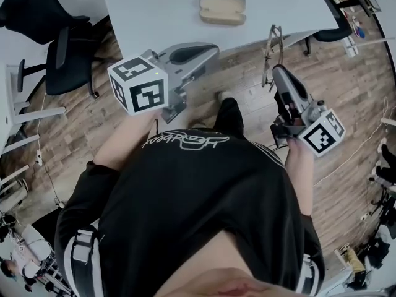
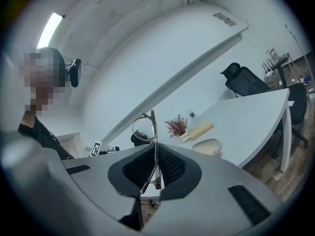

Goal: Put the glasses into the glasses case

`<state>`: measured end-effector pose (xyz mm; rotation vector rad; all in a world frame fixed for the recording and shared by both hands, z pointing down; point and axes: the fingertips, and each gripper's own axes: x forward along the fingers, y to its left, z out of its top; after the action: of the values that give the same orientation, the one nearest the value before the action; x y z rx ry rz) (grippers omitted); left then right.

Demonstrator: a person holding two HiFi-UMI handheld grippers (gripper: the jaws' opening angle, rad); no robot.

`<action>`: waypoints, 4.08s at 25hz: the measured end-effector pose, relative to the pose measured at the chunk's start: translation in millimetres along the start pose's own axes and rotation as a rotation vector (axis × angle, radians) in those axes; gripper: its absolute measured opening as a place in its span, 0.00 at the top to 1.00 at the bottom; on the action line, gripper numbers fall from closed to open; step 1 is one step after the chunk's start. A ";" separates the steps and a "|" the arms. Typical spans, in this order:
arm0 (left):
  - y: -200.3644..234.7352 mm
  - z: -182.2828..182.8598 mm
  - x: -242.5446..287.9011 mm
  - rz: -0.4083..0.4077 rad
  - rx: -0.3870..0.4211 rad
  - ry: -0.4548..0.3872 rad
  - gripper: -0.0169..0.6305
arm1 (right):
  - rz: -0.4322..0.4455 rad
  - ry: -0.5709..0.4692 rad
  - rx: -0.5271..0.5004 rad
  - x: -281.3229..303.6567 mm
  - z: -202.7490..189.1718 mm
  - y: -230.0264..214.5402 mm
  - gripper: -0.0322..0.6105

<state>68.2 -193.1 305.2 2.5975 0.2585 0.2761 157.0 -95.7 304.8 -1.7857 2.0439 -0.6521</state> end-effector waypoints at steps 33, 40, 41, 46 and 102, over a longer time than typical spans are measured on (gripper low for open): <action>157.8 39.9 46.0 0.504 -0.196 -0.220 0.96 | 0.400 0.391 -0.156 216.0 50.3 -148.8 0.91; 167.9 31.8 22.9 0.584 -0.225 -0.259 0.97 | 0.432 0.499 -0.342 245.3 17.7 -157.8 0.91; 169.0 31.3 20.4 0.595 -0.227 -0.267 0.97 | 0.434 0.517 -0.357 247.6 11.9 -160.8 0.91; 172.8 26.6 13.7 0.634 -0.243 -0.288 0.97 | 0.467 0.626 -0.390 255.2 -17.8 -172.2 0.91; 169.6 -13.7 -16.5 0.735 -0.358 -0.370 0.97 | 0.404 0.996 -0.567 259.6 -119.2 -220.7 0.74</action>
<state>71.1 -334.9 400.7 2.2241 -0.8124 0.0706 237.5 -361.1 535.8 -1.2754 3.4158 -1.0342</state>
